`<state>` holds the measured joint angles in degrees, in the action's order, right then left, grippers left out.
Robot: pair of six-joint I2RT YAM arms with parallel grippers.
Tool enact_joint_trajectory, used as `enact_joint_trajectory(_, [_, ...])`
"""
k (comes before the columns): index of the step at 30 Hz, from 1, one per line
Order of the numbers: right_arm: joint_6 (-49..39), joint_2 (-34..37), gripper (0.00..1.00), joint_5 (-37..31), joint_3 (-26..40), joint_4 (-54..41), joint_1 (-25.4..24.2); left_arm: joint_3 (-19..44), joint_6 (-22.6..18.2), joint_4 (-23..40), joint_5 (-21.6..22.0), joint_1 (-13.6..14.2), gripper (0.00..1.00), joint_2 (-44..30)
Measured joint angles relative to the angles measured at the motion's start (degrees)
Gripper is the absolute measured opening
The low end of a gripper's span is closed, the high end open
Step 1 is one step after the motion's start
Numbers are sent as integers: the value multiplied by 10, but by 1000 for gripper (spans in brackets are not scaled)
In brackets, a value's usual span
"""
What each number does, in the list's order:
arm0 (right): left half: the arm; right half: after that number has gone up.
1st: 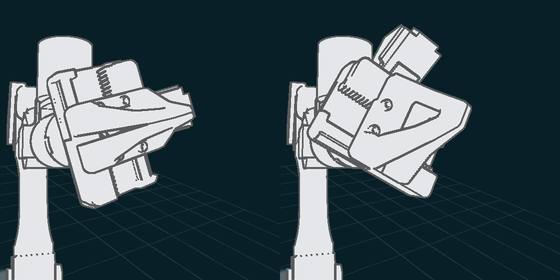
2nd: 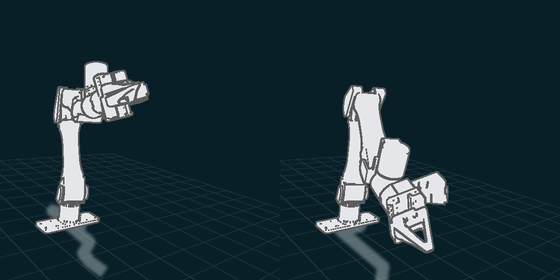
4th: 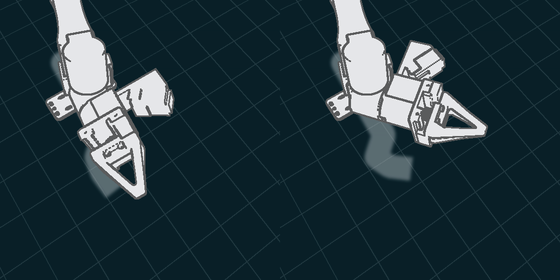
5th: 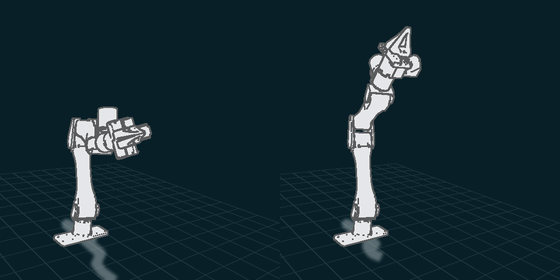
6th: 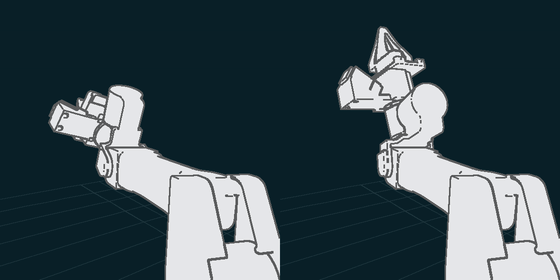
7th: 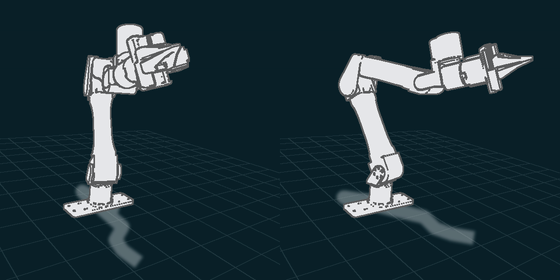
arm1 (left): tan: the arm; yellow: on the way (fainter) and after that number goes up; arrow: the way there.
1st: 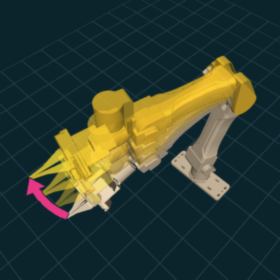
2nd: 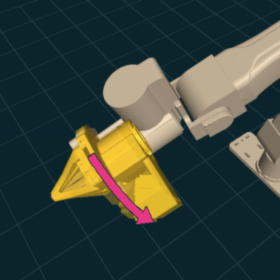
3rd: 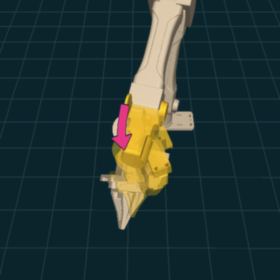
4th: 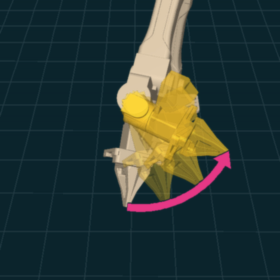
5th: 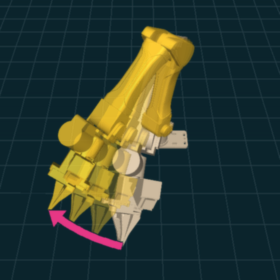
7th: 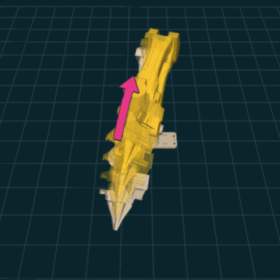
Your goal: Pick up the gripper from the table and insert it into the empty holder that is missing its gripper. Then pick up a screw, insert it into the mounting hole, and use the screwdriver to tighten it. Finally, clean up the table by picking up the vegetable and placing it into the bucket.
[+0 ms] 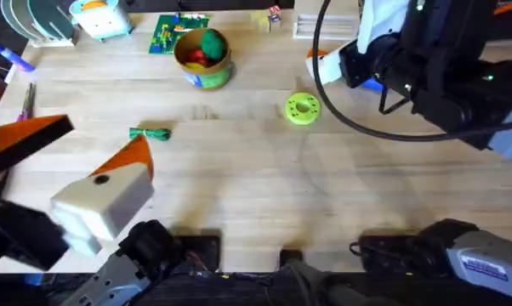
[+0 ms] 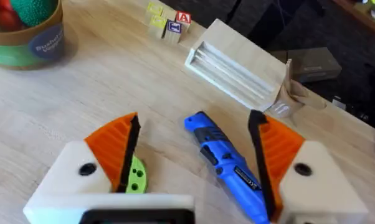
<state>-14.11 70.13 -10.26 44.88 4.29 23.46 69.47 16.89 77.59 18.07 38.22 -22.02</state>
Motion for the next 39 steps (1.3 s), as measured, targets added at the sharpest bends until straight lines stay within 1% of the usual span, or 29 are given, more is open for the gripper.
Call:
enact_joint_trajectory(2, [0, 0, 992, 0, 0, 0, 0, 47, -35, 85, 21, 0, 991, -34])
enact_joint_trajectory(4, [0, 0, 992, 0, 0, 0, 0, 71, -71, 146, 33, 0, 991, -59])
enact_joint_trajectory(7, [0, 0, 992, 0, 0, 0, 0, 79, -127, 192, 43, 0, 991, -88])
enact_joint_trajectory(12, [0, 0, 992, 0, 0, 0, 0, 79, -229, 192, 49, 0, 991, -139])
enact_joint_trajectory(15, [0, 0, 992, 0, 0, -1, 0, 79, -263, 188, 52, 0, 991, -170])
enact_joint_trajectory(18, [0, 0, 992, 0, 0, -1, 0, 79, -277, 150, 52, 0, 991, -200])
enact_joint_trajectory(22, [0, 0, 992, 0, 0, -1, 0, 79, -283, 161, 52, -4, 990, -247])
enact_joint_trajectory(24, [0, 0, 992, 0, 0, -1, 0, 79, -285, 162, 52, -18, 989, -277])
enact_joint_trajectory(26, [0, 0, 992, 0, 0, -1, 0, 79, -281, 154, 51, -42, 990, -312])
enact_joint_trajectory(28, [0, 0, 990, 0, 0, -2, 0, 79, -274, 144, 49, -77, 990, -348])
enact_joint_trajectory(32, [0, 0, 992, 0, 0, -2, 0, 79, -268, 146, 45, -161, 990, -414])
enact_joint_trajectory(34, [0, 0, 991, 0, 0, -2, 0, 79, -255, 142, 44, -213, 990, -439])
enact_joint_trajectory(36, [0, 0, 991, 0, 0, -2, 0, 79, -224, 139, 44, -258, 990, -460])
enact_joint_trajectory(37, [0, 0, 991, 0, 0, -2, 0, 79, -200, 140, 44, -281, 990, -471])
enact_joint_trajectory(39, [0, 0, 990, 0, 0, -2, 0, 79, -129, 157, 44, -326, 990, -498])
